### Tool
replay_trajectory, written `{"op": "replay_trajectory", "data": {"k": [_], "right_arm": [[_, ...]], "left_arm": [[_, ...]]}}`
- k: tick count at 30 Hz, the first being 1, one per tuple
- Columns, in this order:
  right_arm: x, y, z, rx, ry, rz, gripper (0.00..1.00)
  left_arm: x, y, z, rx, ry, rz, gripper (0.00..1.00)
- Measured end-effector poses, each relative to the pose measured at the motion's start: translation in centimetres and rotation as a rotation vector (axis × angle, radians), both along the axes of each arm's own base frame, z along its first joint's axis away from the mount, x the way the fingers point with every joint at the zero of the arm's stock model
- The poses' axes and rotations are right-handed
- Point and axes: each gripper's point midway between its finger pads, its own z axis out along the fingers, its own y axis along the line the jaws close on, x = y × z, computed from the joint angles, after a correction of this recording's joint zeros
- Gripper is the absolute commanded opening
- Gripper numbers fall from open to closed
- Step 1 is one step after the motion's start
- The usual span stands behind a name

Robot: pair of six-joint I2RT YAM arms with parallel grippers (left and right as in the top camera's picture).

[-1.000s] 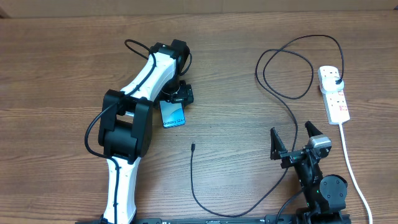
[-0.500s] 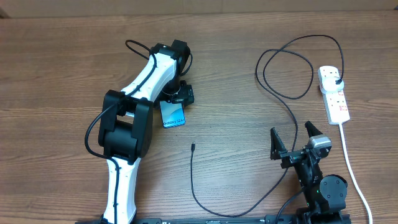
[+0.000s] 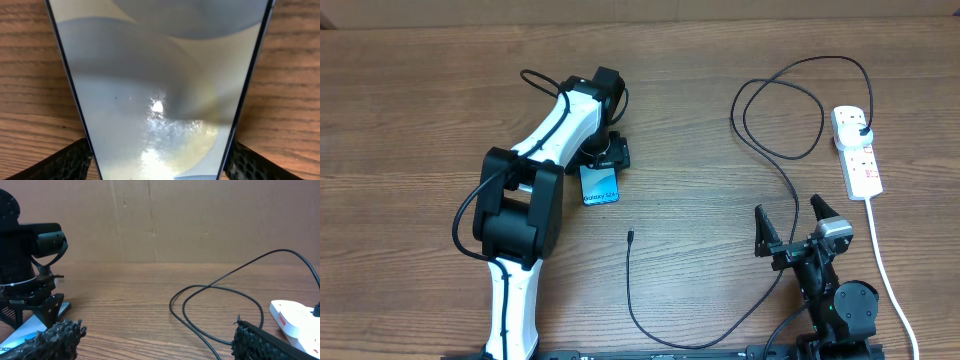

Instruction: Plug charger to phone and switch on socket

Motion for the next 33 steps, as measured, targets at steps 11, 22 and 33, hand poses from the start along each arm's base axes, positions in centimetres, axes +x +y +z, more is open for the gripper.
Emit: {"op": "replay_trajectory", "data": {"k": [11, 22, 33], "right_arm": [[0.0, 0.0, 0.0, 0.0, 0.0, 0.0, 1.0], [0.0, 0.0, 0.0, 0.0, 0.0, 0.0, 1.0], [0.0, 0.0, 0.0, 0.0, 0.0, 0.0, 1.0]], "left_arm": [[-0.9, -0.4, -0.1, -0.039, 0.032, -0.075, 0.78], [-2.6, -1.0, -0.1, -0.037, 0.088, -0.113, 0.77], [-3.3, -1.3, 0.0, -0.039, 0.103, -0.124, 0.91]]}}
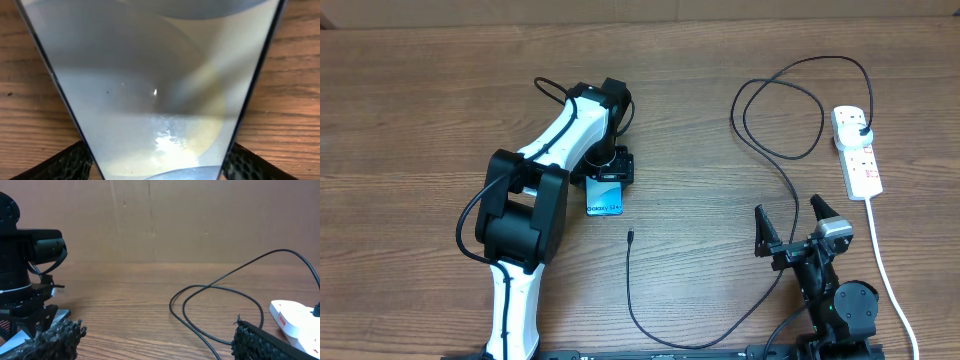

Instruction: Plug charger to phone and switch on socket

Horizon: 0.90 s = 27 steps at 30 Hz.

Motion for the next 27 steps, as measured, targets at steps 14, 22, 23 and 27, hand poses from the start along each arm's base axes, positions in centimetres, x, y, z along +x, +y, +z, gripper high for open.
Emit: {"op": "replay_trajectory", "data": {"k": [14, 22, 23, 27], "right_arm": [[0.0, 0.0, 0.0, 0.0, 0.0, 0.0, 1.0], [0.0, 0.0, 0.0, 0.0, 0.0, 0.0, 1.0], [0.0, 0.0, 0.0, 0.0, 0.0, 0.0, 1.0], [0.0, 0.0, 0.0, 0.0, 0.0, 0.0, 1.0]], "left_arm": [[0.5, -0.2, 1.7, -0.026, -0.069, -0.001, 1.0], [1.2, -0.4, 2.4, -0.042, -0.111, -0.005, 0.99], [1.2, -0.5, 2.4, -0.043, -0.113, -0.005, 0.99], [1.2, -0.4, 2.0, -0.044, -0.115, -0.005, 1.0]]}}
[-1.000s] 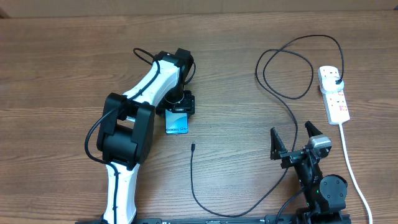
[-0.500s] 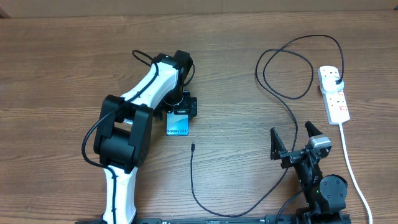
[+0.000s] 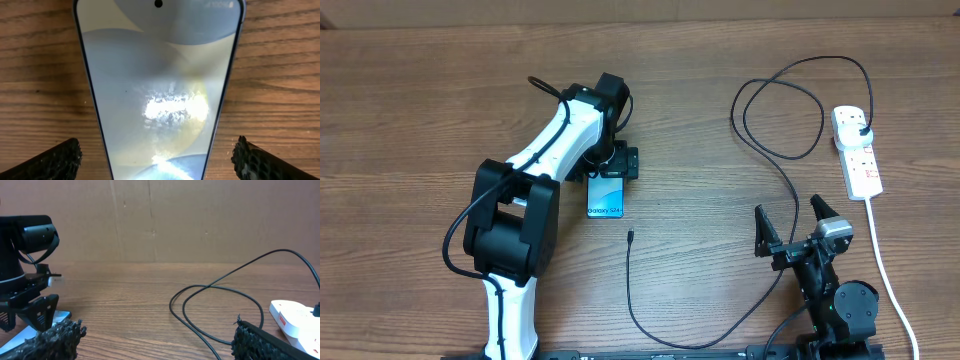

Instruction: Plug charger to phone and switch on socket

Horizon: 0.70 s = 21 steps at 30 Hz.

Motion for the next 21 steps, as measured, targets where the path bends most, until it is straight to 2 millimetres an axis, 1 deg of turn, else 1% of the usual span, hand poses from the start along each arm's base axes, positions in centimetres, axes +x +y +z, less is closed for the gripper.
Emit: {"op": "replay_trajectory", "data": {"k": [9, 16, 21], "right_arm": [[0.0, 0.0, 0.0, 0.0, 0.0, 0.0, 1.0], [0.0, 0.0, 0.0, 0.0, 0.0, 0.0, 1.0], [0.0, 0.0, 0.0, 0.0, 0.0, 0.0, 1.0]], "left_arm": [[0.0, 0.1, -1.8, -0.003, -0.022, 0.001, 0.99], [0.2, 0.1, -1.9, 0.003, -0.056, -0.006, 1.0], [0.1, 0.2, -1.9, 0.008, -0.064, -0.006, 0.97]]}}
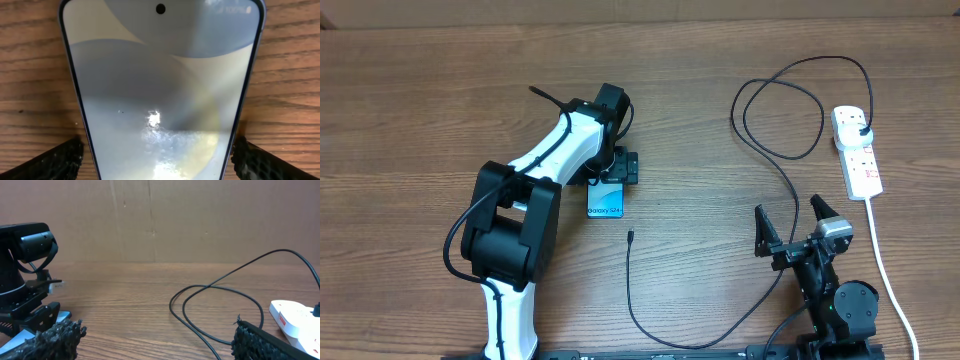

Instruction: Plug charger to phone and switch on socket

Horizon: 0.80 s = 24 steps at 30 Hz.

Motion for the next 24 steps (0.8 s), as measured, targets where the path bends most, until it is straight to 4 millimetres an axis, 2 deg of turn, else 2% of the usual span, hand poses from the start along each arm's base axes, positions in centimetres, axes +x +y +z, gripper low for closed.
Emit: {"op": "replay_trajectory", "data": {"k": [11, 15, 24], "right_arm": [[0.0, 0.01, -0.01, 0.0, 0.0, 0.0, 1.0], [0.0, 0.0, -0.01, 0.0, 0.0, 0.0, 1.0], [0.0, 0.0, -0.02, 0.0, 0.001, 0.0, 1.0]], "left_arm": [[-0.03, 0.37, -0.11, 0.02, -0.002, 0.0, 0.84], [-0.02, 0.37, -0.04, 0.019, -0.004, 0.001, 0.75], [-0.04, 0.36, -0.05, 0.019, -0.003, 0.001, 0.75]]}}
